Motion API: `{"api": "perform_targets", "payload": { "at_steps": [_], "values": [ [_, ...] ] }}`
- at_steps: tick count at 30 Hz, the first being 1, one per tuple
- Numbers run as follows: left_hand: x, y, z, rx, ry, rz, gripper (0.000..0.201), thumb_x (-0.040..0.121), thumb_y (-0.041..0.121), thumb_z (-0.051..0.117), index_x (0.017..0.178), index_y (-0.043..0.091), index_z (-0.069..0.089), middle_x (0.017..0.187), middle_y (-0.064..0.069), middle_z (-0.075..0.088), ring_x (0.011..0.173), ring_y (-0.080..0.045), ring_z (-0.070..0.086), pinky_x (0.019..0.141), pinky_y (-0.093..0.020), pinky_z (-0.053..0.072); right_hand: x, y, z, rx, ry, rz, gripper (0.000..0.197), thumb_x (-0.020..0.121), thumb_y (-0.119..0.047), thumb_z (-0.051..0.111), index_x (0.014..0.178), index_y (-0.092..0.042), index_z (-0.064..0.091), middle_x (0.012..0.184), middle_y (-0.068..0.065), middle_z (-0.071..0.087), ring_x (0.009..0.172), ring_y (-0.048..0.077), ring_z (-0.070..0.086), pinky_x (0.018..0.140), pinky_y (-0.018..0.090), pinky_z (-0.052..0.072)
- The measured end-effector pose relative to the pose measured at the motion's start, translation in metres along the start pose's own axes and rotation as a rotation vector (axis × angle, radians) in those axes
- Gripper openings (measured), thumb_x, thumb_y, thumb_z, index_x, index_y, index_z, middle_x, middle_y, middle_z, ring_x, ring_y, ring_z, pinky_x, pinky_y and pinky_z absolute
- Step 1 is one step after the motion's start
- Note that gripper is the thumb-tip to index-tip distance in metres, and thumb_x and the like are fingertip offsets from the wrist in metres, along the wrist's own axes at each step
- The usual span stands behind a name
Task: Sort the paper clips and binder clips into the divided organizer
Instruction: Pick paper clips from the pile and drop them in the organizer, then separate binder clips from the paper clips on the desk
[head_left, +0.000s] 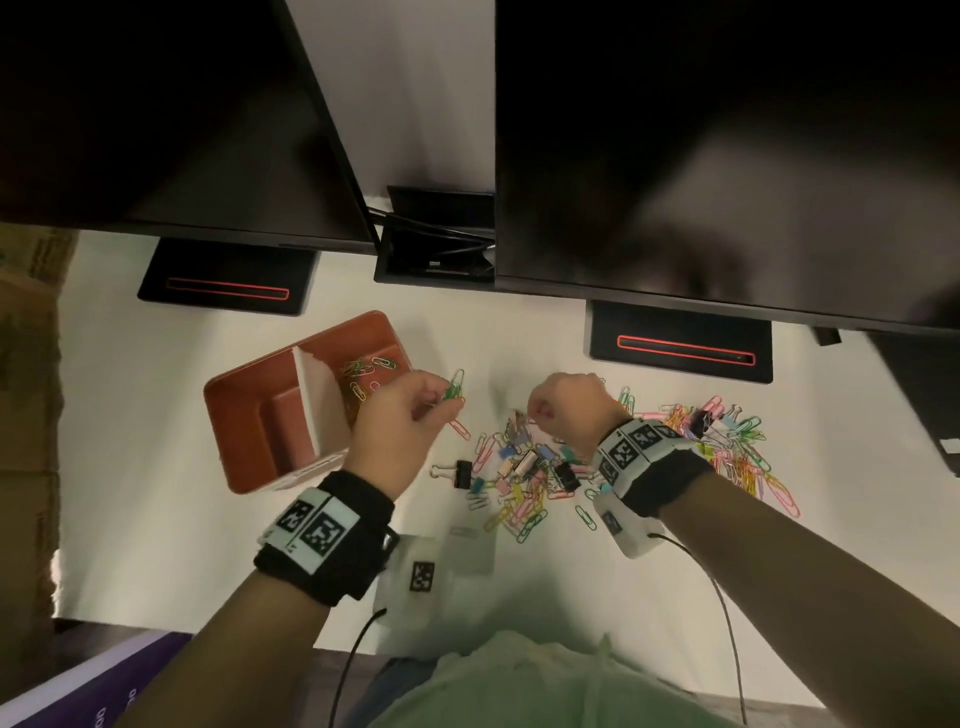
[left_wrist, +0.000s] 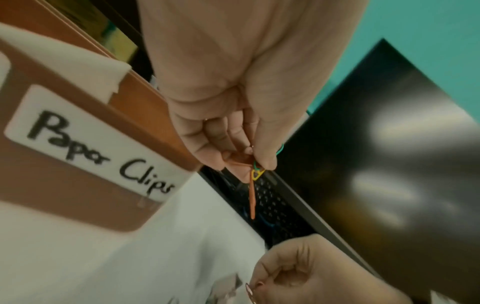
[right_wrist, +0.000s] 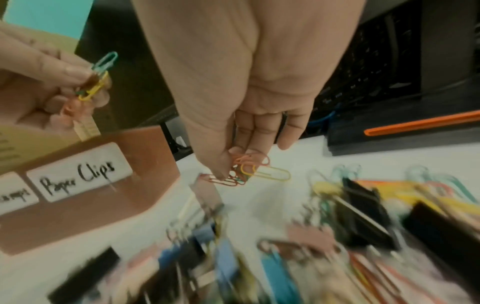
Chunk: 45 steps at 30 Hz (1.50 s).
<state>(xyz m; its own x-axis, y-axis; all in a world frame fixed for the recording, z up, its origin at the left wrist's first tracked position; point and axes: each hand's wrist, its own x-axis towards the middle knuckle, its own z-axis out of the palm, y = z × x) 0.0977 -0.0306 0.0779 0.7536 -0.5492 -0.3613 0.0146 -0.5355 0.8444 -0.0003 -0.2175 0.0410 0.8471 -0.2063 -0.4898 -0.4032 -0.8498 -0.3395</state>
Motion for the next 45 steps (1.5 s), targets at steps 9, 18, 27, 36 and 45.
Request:
{"api": "perform_targets", "payload": {
  "at_steps": [9,18,27,36,45],
  "values": [
    [0.006,-0.003,-0.076,0.004,0.273,-0.084,0.010,0.080,0.018,0.071,0.082,0.023,0.062,0.091,-0.001,0.068,0.086,-0.016,0.066,0.085,-0.038,0.054,0.014,-0.109,-0.046,0.325,0.258,-0.344,0.012,0.084,-0.010,0.061,0.091,-0.010,0.070,0.095,0.007,0.061,0.081,0.014,0.056,0.078,0.024,0.047],
    [-0.010,-0.003,-0.075,0.269,0.274,0.010,0.032,0.088,0.016,0.061,0.120,0.016,0.060,0.122,-0.001,0.057,0.106,-0.008,0.053,0.096,-0.021,0.037,0.034,-0.122,-0.031,0.426,0.288,-0.242,0.025,0.088,-0.020,0.059,0.113,-0.017,0.060,0.107,0.003,0.062,0.088,0.013,0.057,0.085,0.028,0.049],
    [-0.030,-0.051,0.006,0.397,-0.241,0.110,0.039,0.083,0.020,0.065,0.120,0.023,0.055,0.124,0.002,0.055,0.109,-0.011,0.053,0.097,-0.027,0.044,0.012,-0.019,0.014,0.085,-0.110,-0.004,0.045,0.085,-0.026,0.061,0.128,-0.028,0.051,0.128,0.002,0.049,0.118,0.024,0.046,0.101,0.040,0.041],
    [-0.018,-0.078,0.044,0.643,-0.224,0.144,0.032,0.083,0.012,0.062,0.114,0.018,0.056,0.118,-0.002,0.050,0.108,-0.022,0.050,0.099,-0.037,0.044,0.015,0.000,0.021,0.270,-0.034,0.038,0.034,0.081,-0.010,0.066,0.115,-0.013,0.061,0.112,0.006,0.061,0.101,0.020,0.059,0.087,0.029,0.050],
    [-0.002,-0.052,0.054,0.589,-0.090,0.192,0.050,0.082,-0.009,0.052,0.127,0.012,0.049,0.136,-0.008,0.041,0.124,-0.022,0.045,0.109,-0.030,0.036,0.012,0.033,0.012,0.226,0.191,0.042,0.027,0.087,-0.017,0.059,0.114,-0.019,0.061,0.117,0.005,0.056,0.107,0.019,0.053,0.091,0.026,0.042]
  ]
}}
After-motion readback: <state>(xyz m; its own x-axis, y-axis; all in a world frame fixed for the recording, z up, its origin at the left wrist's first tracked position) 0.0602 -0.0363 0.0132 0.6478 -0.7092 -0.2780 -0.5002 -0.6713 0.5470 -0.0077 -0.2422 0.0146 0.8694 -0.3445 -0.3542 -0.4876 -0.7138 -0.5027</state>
